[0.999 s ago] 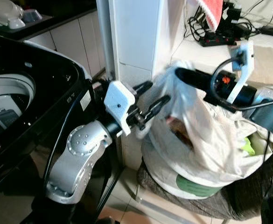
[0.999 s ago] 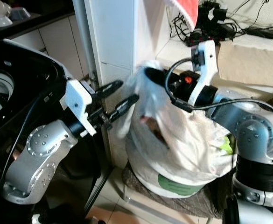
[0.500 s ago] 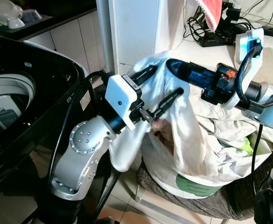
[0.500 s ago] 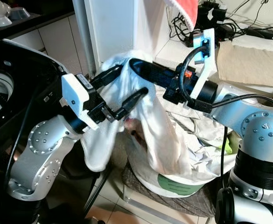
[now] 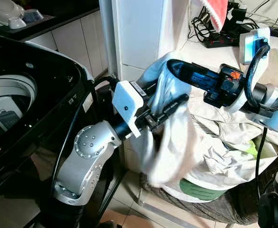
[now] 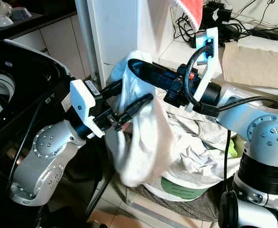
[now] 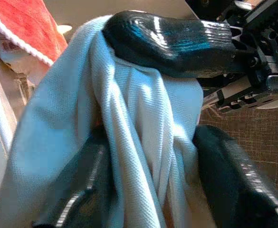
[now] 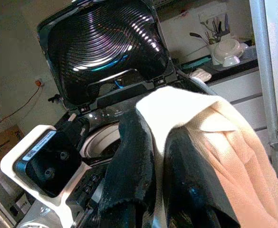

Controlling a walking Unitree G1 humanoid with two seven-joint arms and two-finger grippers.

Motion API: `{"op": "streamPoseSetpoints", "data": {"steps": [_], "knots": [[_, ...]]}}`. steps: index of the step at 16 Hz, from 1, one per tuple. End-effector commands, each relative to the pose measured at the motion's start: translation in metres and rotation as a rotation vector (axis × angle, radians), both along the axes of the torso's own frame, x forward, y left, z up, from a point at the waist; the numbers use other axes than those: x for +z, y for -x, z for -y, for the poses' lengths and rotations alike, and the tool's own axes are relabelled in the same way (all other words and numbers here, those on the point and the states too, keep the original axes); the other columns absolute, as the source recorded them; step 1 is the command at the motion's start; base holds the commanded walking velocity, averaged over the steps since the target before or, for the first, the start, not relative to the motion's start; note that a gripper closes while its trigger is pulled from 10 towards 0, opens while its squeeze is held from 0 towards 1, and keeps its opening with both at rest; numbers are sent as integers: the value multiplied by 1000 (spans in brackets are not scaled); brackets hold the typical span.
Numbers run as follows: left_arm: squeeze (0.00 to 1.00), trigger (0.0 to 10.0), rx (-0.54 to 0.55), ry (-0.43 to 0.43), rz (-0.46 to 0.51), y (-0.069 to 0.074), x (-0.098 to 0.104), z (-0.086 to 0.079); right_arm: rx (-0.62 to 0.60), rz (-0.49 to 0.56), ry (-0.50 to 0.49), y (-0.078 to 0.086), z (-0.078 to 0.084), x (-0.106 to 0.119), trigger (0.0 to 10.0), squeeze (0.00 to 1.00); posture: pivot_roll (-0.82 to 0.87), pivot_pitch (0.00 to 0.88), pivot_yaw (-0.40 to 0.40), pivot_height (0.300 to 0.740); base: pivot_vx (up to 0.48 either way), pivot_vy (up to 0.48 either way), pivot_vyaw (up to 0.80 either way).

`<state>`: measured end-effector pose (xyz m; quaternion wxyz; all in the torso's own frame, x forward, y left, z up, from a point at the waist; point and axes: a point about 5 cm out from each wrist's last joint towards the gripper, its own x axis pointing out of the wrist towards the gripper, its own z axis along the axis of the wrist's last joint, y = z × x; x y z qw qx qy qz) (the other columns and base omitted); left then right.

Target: Clothes washing

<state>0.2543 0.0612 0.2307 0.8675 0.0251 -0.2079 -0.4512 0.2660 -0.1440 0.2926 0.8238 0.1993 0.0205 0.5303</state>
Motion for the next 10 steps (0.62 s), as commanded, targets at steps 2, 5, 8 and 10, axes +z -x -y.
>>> {"op": "streamPoseSetpoints", "data": {"steps": [2,5,8,10], "knots": [[0,0,22,-11,-28,-3,-5,-4,13,29,-5,4,-1,7,0,0,-29,0,7,740,0,0,0],[0,0,29,-11,-29,-3,-6,-5,6,23,-16,3,0,7,0,0,-28,0,8,740,0,0,0],[0,0,44,-18,-33,-5,-6,-8,-2,19,-13,3,0,6,0,0,-28,0,11,740,0,0,0],[0,0,65,-25,-36,-7,-7,-11,-5,18,-12,3,0,6,0,0,-28,0,12,740,0,0,0]]}}
